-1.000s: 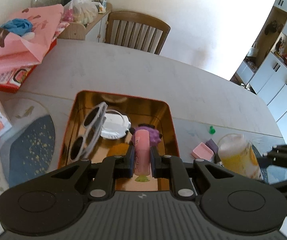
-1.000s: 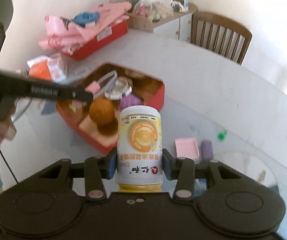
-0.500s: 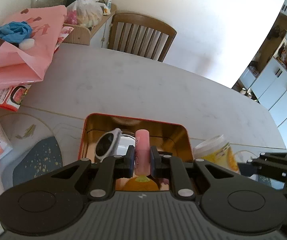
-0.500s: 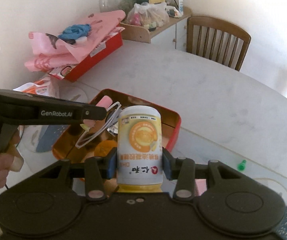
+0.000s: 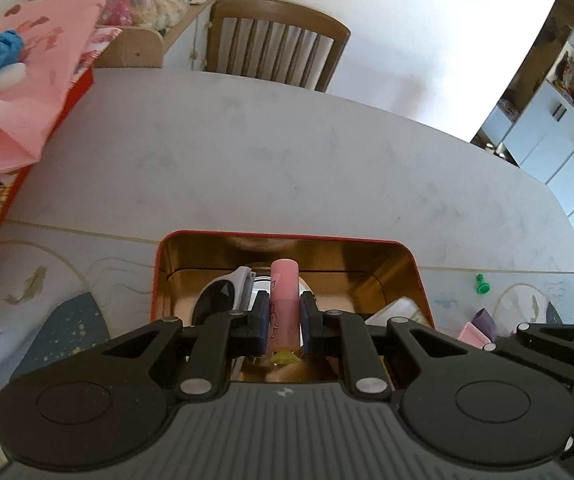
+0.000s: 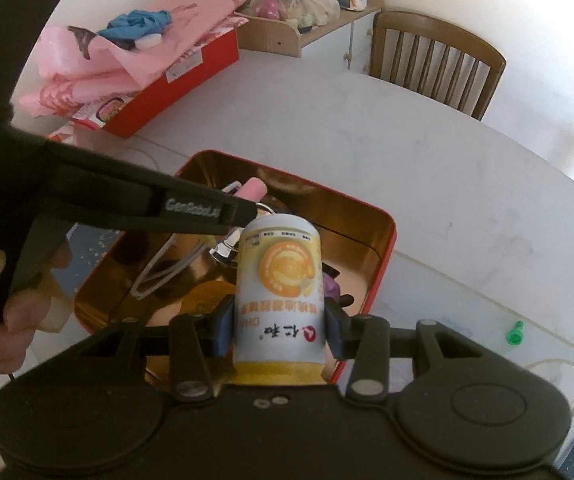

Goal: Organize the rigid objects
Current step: 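Lower and release pink stick into box with left tool while right tool releases bottle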

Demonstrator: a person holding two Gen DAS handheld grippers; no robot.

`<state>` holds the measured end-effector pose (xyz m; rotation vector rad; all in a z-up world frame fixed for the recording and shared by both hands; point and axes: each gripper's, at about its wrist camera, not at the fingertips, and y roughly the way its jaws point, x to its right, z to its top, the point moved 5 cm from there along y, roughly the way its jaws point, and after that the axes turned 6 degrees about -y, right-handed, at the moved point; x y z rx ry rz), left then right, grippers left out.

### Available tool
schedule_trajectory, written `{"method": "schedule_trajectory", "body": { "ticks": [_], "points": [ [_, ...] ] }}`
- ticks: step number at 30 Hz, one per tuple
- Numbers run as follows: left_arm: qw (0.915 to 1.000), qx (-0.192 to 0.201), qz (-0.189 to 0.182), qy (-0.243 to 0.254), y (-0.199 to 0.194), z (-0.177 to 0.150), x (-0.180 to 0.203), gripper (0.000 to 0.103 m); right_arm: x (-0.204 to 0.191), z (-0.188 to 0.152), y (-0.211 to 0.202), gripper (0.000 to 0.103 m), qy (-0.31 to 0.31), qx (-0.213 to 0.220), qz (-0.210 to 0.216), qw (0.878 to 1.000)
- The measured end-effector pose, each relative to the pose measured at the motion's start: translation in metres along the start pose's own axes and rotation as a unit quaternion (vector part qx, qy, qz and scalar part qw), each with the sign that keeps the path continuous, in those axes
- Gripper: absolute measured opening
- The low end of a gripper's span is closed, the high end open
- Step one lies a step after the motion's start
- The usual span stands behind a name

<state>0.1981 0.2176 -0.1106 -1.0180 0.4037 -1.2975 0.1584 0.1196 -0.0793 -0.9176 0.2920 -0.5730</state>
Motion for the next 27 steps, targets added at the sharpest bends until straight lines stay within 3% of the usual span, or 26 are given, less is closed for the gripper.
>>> {"method": "schedule_trajectory", "body": {
  "ticks": [16,27],
  "points": [
    [0.9998,-0.017,0.004,0.006,0.023,0.003,-0.006,0.016,-0.005,-0.007,-0.003,0.047,0.013,0.004,-0.008,1.000],
    [0.9997,-0.022,0.010,0.005,0.017,-0.001,-0.009,0.016,0.005,-0.012,-0.020,0.056,0.040,0.024,-0.001,0.999]
  ]
}}
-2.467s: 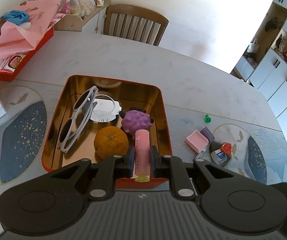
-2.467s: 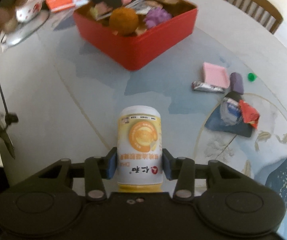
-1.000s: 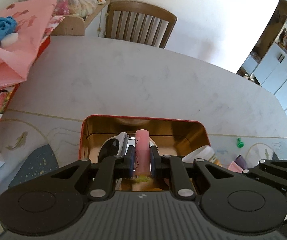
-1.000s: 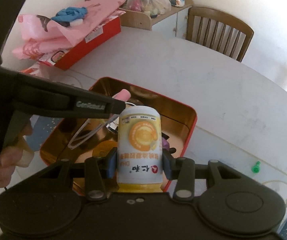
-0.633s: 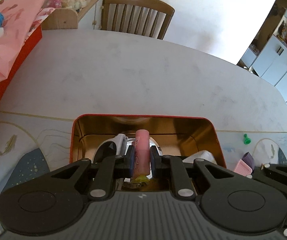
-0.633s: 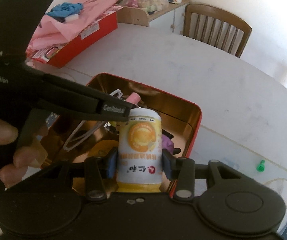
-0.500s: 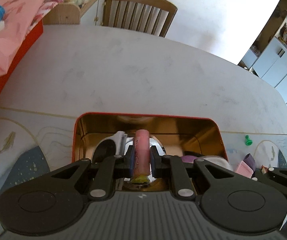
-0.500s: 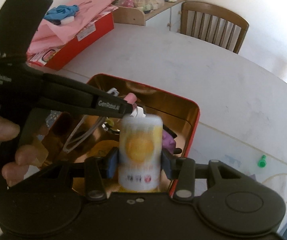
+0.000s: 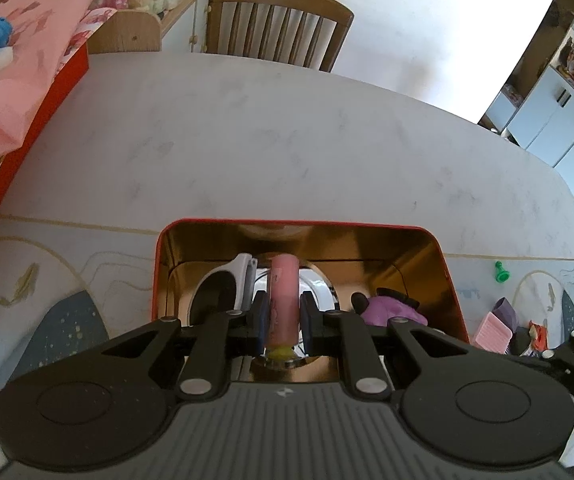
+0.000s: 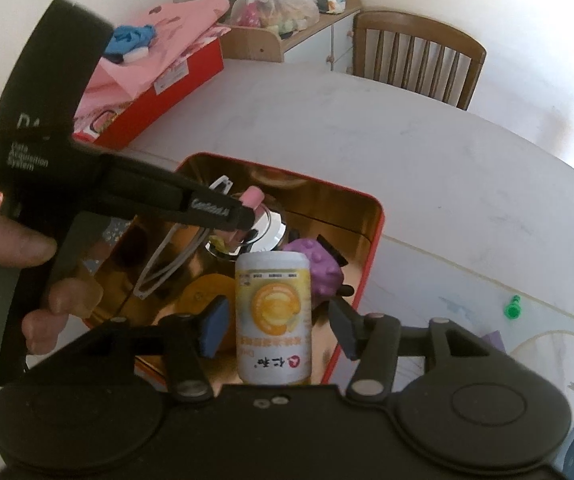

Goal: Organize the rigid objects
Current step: 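Lower and release pink stick into box with left tool while right tool releases bottle, then move left tool toward pink soap dish while right tool moves toward red candy packet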

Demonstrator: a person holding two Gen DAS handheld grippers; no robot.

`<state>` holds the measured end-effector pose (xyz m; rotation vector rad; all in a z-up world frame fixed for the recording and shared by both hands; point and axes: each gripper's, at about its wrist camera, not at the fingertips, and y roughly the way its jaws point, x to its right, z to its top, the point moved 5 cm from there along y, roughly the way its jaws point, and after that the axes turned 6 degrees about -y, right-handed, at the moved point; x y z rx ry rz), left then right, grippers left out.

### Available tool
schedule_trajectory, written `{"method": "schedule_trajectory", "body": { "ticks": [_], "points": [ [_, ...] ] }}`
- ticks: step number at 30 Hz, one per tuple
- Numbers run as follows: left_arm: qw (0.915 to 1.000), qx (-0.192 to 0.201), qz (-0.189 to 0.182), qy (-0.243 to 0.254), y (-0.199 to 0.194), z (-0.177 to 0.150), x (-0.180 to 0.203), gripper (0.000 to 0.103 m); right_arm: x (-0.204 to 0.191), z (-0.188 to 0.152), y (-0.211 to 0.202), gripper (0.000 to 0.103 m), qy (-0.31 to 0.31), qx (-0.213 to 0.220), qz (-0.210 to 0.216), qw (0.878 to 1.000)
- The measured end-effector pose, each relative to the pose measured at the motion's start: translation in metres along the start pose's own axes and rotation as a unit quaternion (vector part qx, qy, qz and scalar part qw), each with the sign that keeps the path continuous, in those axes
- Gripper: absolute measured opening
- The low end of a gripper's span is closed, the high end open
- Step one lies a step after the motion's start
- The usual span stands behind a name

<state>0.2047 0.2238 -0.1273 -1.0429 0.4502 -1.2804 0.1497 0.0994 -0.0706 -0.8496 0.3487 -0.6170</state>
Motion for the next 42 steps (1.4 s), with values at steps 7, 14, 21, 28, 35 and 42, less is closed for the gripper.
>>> {"method": "schedule_trajectory", "body": {
  "ticks": [7,14,21,28,35,42],
  "points": [
    [0.9999,0.008,-0.001,-0.007,-0.015,-0.007,0.000,0.017,0.007,0.001,-0.013,0.060,0.012,0.010,0.005,1.000],
    [0.9995,0.028,-0.011,-0.006,-0.040,-0.012,0.009,0.033,0.009,-0.002,-0.034,0.064,0.009,0.027,0.007,1.000],
    [0.9982,0.060,-0.008,0.004,-0.068,-0.019,0.023,0.055,0.013,-0.006,-0.055,0.073,0.012,0.046,0.013,0.999],
    [0.9968,0.079,-0.009,0.010,-0.091,-0.030,0.041,0.063,0.025,-0.016,-0.081,0.083,0.018,0.064,0.015,0.998],
    [0.9953,0.094,-0.013,0.014,-0.112,-0.044,0.067,0.071,0.052,-0.037,-0.109,0.091,0.032,0.080,0.019,0.996],
    [0.9938,0.109,-0.012,0.017,-0.123,-0.058,0.097,0.078,0.088,-0.067,-0.130,0.098,0.042,0.087,0.022,0.995]
  ]
}}
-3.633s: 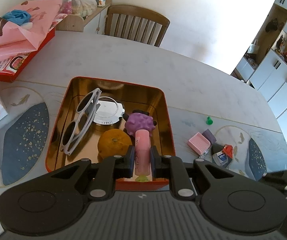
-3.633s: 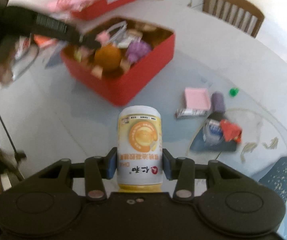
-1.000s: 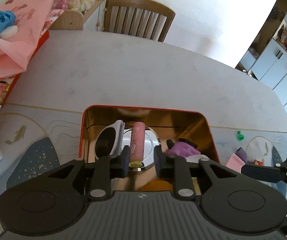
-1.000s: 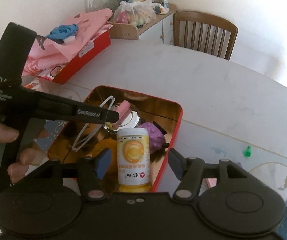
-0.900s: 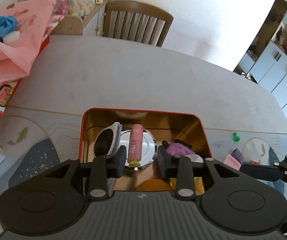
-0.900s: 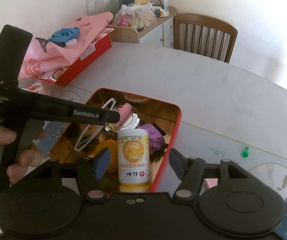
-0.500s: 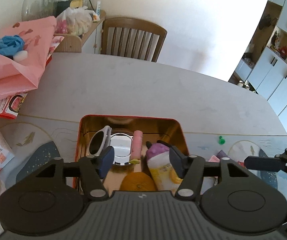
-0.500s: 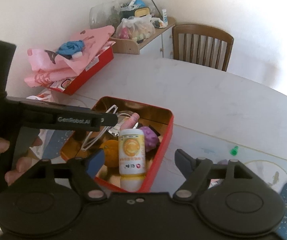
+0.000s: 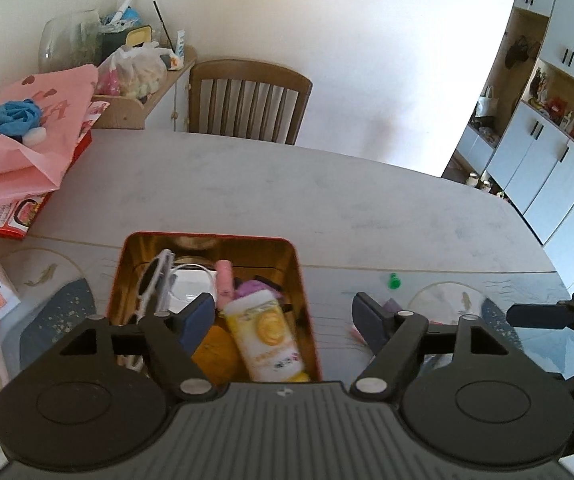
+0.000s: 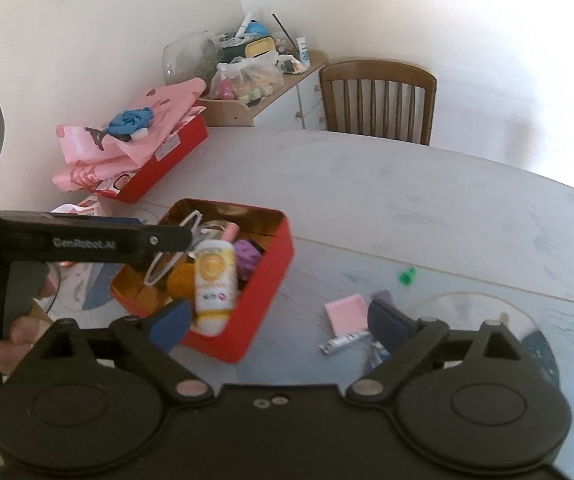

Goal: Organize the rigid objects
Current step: 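Move left tool toward pink soap dish while right tool moves toward red candy packet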

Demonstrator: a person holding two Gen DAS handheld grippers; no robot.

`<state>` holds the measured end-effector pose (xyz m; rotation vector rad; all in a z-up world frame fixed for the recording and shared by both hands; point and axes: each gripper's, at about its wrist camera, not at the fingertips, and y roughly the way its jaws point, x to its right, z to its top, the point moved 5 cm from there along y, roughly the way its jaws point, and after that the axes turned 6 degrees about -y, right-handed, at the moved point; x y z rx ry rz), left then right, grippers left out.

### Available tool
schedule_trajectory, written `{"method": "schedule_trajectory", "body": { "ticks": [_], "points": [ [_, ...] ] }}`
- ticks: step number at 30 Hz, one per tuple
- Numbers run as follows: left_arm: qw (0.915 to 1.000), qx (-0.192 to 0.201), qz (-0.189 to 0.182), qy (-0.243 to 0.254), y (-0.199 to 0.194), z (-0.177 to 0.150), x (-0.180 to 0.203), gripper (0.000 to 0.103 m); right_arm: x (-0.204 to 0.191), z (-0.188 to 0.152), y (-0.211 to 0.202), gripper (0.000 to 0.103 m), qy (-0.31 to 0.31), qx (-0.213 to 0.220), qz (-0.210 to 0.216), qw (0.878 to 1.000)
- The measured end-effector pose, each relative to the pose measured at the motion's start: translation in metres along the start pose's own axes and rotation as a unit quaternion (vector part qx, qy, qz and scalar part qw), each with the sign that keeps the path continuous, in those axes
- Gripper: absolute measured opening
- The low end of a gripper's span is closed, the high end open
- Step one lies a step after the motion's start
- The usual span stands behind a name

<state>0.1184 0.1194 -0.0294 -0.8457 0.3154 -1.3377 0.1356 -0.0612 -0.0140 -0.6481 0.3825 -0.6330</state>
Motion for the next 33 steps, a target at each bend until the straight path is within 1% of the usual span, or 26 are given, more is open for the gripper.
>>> {"method": "schedule_trajectory", "body": {
  "ticks": [1,6,10,15,19,23,25,29,31,33],
  "points": [
    [1.0000,0.001,-0.001,0.000,0.000,-0.001,0.004,0.080,0.006,-0.004,-0.003,0.098,0.000,0.000,-0.001,1.000],
    [1.0000,0.003,0.002,-0.002,0.005,-0.010,0.026,0.082,0.030,-0.021,-0.012,0.103,-0.002,-0.002,0.007,1.000],
    [1.0000,0.000,0.003,-0.003,0.014,-0.020,0.044,0.082,0.049,-0.034,-0.012,0.103,-0.008,-0.013,0.011,1.000],
    [0.9998,-0.015,0.009,-0.012,0.031,-0.033,0.063,0.082,0.072,-0.044,-0.008,0.102,-0.009,-0.026,0.011,1.000],
    [0.9996,-0.023,0.017,-0.006,0.048,-0.042,0.080,0.082,0.087,-0.049,-0.003,0.102,-0.026,-0.031,0.021,0.999],
    [0.9991,-0.033,0.025,0.005,0.067,-0.051,0.094,0.082,0.094,-0.051,0.004,0.100,-0.055,-0.038,0.042,0.997],
    [0.9984,-0.043,0.036,0.011,0.080,-0.055,0.098,0.082,0.097,-0.051,0.008,0.097,-0.066,-0.043,0.054,0.995],
    [0.9972,-0.061,0.044,-0.001,0.100,-0.059,0.105,0.082,0.101,-0.052,0.019,0.091,-0.104,-0.055,0.062,0.991],
    [0.9966,-0.068,0.046,-0.009,0.109,-0.059,0.107,0.082,0.104,-0.053,0.026,0.090,-0.128,-0.061,0.066,0.988],
    [0.9962,-0.073,0.046,-0.015,0.116,-0.058,0.108,0.082,0.106,-0.054,0.033,0.086,-0.151,-0.068,0.068,0.984]
  ]
}}
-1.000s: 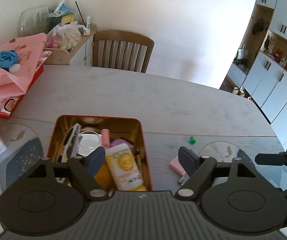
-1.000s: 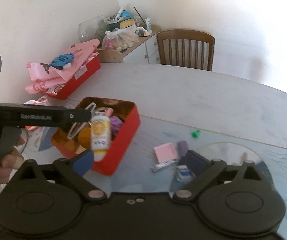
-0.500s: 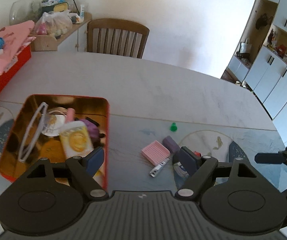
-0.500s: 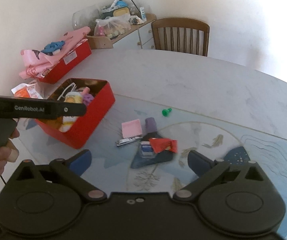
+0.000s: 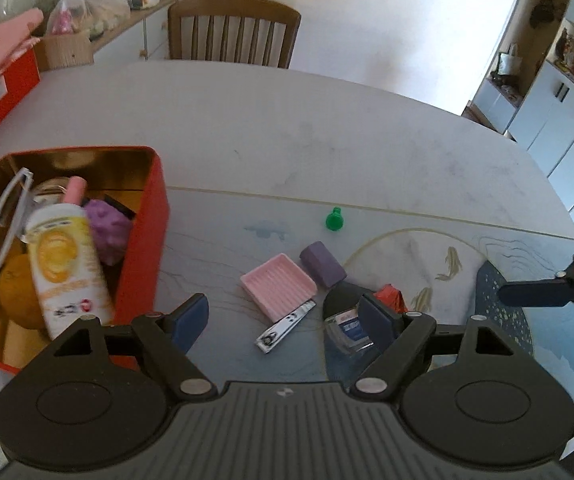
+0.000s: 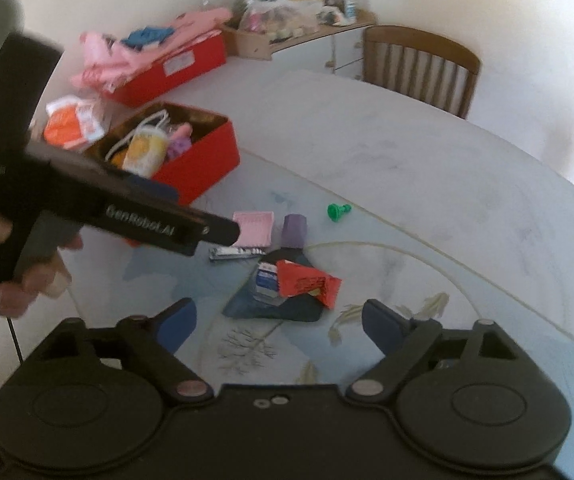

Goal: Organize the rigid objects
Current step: 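Move left tool toward pink soap dish while right tool moves toward red candy packet, then grasp pink soap dish with left tool while right tool grasps red candy packet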

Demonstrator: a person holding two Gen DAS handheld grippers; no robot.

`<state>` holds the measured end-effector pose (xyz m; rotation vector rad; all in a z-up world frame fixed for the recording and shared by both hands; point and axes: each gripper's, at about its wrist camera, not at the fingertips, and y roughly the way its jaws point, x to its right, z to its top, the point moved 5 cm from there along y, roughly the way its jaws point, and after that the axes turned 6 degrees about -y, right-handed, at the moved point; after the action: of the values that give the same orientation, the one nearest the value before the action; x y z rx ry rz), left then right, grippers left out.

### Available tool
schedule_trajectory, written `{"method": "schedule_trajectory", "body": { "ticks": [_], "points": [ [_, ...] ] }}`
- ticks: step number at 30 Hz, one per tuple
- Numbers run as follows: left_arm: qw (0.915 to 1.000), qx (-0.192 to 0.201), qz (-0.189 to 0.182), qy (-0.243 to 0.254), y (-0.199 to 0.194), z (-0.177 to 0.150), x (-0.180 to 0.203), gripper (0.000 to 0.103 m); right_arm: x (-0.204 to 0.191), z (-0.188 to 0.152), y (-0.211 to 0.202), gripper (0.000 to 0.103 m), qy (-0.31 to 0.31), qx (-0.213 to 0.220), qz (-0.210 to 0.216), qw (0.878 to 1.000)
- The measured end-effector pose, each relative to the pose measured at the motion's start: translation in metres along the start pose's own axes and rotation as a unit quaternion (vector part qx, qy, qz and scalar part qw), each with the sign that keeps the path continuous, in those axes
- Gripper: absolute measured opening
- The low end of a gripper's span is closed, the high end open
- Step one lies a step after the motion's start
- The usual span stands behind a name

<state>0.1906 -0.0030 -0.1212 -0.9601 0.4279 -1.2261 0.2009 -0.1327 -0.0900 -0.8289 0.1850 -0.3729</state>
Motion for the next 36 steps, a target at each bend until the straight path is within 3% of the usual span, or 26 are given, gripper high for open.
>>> {"method": "schedule_trajectory", "body": {
  "ticks": [10,14,21,25,29,31,36],
  "points": [
    [0.9981,-0.026,0.019,-0.052,0.032,0.007,-0.002,0.082,0.018,0.008,0.035,0.071,-0.106,-0.037,0.039,0.993],
    [0.9971,-0.032,0.027,-0.064,0.041,0.010,-0.003,0.082,0.015,0.011,0.050,0.058,-0.174,-0.048,0.042,0.983],
    [0.9934,-0.047,0.033,-0.100,0.053,0.013,-0.006,0.081,0.009,0.016,0.064,0.044,-0.245,-0.045,0.057,0.967],
    [0.9931,-0.049,0.040,-0.099,0.060,0.014,-0.004,0.069,0.008,0.016,0.070,0.043,-0.262,-0.043,0.066,0.962],
    [0.9940,-0.046,0.045,-0.089,0.064,0.017,-0.001,0.064,0.011,0.019,0.076,0.042,-0.252,-0.047,0.080,0.963],
    [0.9946,-0.045,0.053,-0.077,0.065,0.018,0.000,0.053,0.012,0.017,0.080,0.040,-0.245,-0.053,0.084,0.964],
    [0.9959,-0.042,0.054,-0.060,0.065,0.018,0.002,0.052,0.017,0.014,0.081,0.027,-0.208,-0.057,0.094,0.972]
  ]
}}
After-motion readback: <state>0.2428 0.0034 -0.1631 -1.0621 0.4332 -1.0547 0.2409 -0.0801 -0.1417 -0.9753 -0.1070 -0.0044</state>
